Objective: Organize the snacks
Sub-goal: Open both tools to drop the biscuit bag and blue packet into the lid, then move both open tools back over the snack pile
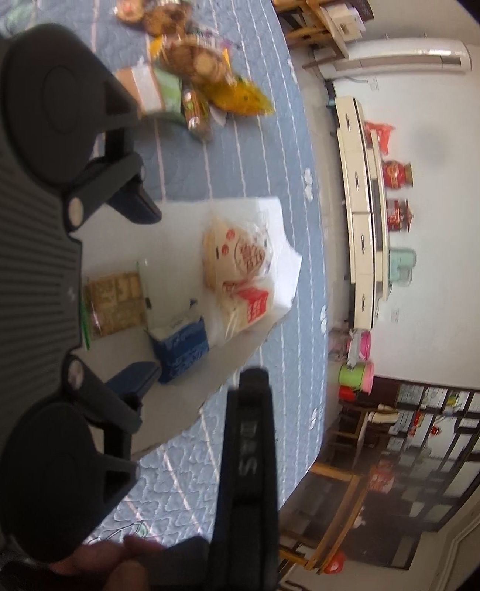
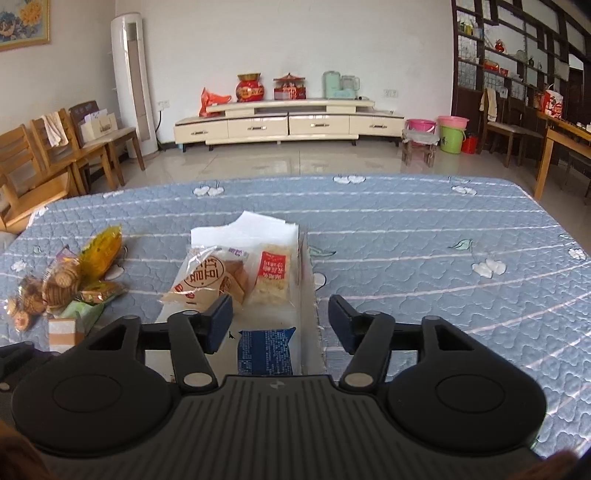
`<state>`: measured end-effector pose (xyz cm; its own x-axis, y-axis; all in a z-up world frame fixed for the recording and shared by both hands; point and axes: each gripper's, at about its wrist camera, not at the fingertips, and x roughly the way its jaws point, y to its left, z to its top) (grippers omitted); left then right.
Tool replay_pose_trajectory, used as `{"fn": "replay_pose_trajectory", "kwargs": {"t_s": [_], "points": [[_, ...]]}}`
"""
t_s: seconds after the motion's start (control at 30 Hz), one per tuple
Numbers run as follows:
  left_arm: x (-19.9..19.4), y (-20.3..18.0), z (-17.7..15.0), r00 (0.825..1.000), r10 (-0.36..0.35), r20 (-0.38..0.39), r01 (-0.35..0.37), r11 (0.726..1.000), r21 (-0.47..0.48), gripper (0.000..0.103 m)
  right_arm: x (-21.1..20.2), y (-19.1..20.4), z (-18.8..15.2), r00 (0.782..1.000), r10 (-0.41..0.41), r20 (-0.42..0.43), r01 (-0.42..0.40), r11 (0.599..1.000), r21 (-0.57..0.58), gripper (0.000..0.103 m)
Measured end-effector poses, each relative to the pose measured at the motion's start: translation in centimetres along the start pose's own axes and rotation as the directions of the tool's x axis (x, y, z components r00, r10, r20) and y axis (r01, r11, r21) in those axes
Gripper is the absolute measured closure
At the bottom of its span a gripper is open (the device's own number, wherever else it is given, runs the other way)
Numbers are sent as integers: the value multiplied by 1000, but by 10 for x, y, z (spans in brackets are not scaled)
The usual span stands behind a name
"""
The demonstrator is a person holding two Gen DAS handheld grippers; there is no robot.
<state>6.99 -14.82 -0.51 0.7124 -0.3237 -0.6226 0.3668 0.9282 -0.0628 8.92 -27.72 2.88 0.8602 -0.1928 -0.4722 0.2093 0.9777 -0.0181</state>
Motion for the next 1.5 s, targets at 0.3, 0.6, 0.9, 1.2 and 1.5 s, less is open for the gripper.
{"fn": "replay_pose_trajectory", "kwargs": {"t_s": [0.3,0.6,0.9,1.2,1.5], "points": [[-38,38,-1,988,150,32,-148,987,-54,11,-17,12,-5,1000,8,26,-9,1000,16,0],[-64,78,-8,971,235,38,-230,967,-110,9,-25,40,-8,998,52,29,-52,999,-16,0],[-81,107,-18,959,282,40,-273,951,-145,9,-25,75,-14,994,105,12,-104,993,-64,0],[-94,127,-20,948,313,58,-299,939,-173,9,-20,100,-14,990,143,1,-142,984,-105,0],[-94,145,-25,943,331,45,-316,927,-203,9,-14,123,-19,985,170,-28,-172,975,-137,0]]}}
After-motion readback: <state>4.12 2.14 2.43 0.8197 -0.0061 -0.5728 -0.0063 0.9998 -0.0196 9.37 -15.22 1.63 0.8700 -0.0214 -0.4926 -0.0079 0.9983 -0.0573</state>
